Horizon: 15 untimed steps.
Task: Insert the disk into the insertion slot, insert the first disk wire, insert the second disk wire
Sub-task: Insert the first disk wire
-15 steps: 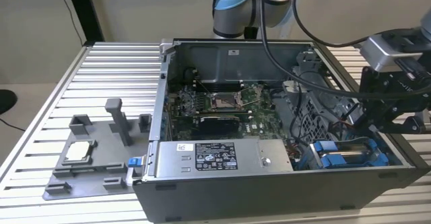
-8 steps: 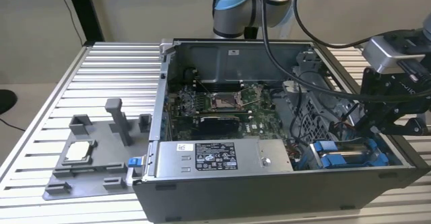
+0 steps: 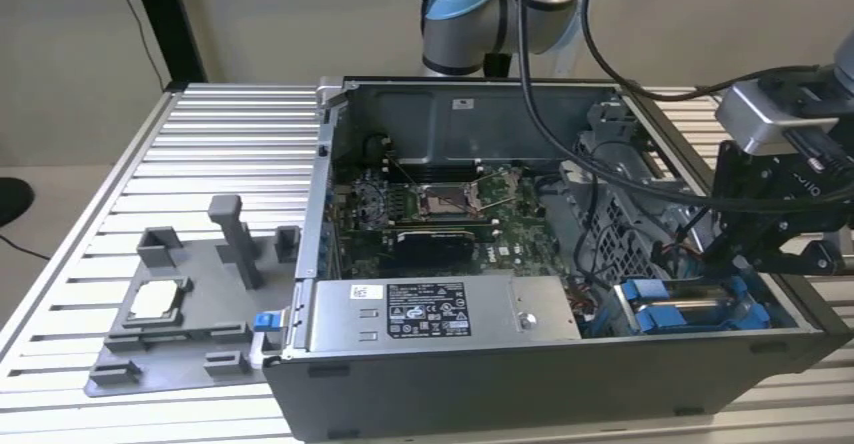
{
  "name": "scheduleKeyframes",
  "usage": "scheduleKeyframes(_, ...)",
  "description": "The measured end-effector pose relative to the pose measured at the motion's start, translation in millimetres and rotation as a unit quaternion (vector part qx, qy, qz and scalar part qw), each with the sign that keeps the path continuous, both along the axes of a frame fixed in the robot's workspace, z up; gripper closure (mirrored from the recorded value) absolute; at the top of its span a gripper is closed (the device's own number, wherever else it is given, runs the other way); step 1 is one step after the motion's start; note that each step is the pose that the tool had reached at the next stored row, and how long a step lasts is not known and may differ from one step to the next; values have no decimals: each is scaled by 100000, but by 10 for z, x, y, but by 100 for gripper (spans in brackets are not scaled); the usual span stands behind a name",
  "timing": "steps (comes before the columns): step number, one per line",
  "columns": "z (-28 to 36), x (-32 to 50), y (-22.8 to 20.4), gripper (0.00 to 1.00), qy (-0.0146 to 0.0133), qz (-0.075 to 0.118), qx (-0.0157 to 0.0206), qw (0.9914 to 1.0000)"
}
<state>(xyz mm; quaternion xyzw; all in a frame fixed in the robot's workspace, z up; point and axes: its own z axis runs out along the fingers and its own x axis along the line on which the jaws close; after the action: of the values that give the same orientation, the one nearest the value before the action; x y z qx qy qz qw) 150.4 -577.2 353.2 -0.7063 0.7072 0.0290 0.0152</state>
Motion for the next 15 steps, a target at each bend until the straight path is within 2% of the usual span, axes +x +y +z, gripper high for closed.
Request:
scheduleKeyframes(5,-57,19,-3,100,-100,5,-346,99999)
scheduleKeyframes(8,-70,49,-3,100,-110,-229,-360,99999)
scheduleKeyframes(12,-75,63,-1,100,-89,-1595,-359,99987)
scheduleKeyframes(14,-83,64,0,100,73,-1773,-356,99984)
scheduleKeyframes(15,-86,65,0,100,436,-1786,-359,99982)
